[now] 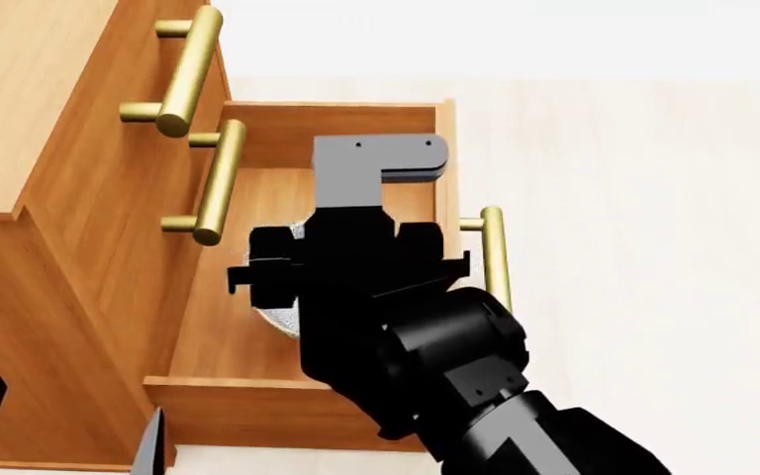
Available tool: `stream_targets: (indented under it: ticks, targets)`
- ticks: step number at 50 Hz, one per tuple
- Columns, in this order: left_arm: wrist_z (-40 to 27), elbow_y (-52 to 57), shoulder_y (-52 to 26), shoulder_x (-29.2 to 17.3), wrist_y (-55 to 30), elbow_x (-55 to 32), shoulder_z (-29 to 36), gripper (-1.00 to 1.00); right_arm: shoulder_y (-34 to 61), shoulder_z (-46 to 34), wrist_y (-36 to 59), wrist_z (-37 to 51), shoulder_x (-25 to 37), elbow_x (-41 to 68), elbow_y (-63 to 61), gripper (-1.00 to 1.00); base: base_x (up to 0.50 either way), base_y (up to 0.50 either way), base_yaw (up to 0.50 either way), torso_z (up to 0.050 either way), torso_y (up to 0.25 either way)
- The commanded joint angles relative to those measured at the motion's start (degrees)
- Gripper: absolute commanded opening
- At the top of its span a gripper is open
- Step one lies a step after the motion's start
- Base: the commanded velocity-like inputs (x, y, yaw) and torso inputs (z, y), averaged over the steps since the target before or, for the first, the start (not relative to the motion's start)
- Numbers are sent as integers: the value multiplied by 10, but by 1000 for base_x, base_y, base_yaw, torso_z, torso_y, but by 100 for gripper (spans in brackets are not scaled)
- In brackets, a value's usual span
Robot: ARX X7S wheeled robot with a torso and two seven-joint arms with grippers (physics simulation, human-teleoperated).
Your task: Put the bowl in the bottom drawer of the cabinet and close it.
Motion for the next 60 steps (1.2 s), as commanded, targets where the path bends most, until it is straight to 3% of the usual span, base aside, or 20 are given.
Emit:
stream_targets:
  ticks: [1, 45, 60]
  targets:
    - [12, 2, -1, 12, 4, 6, -12, 100, 5, -1, 3, -23, -10, 0, 5, 100, 0, 0, 0, 0, 0]
    - [14, 2, 19, 11, 27, 18, 2, 100, 52, 27, 62, 49, 85, 59, -151, 100, 0, 0, 0, 0, 0]
    - [13, 2, 19, 12, 31, 20, 2, 100, 42, 52, 60, 84, 142, 81, -253, 100, 0, 0, 0, 0, 0]
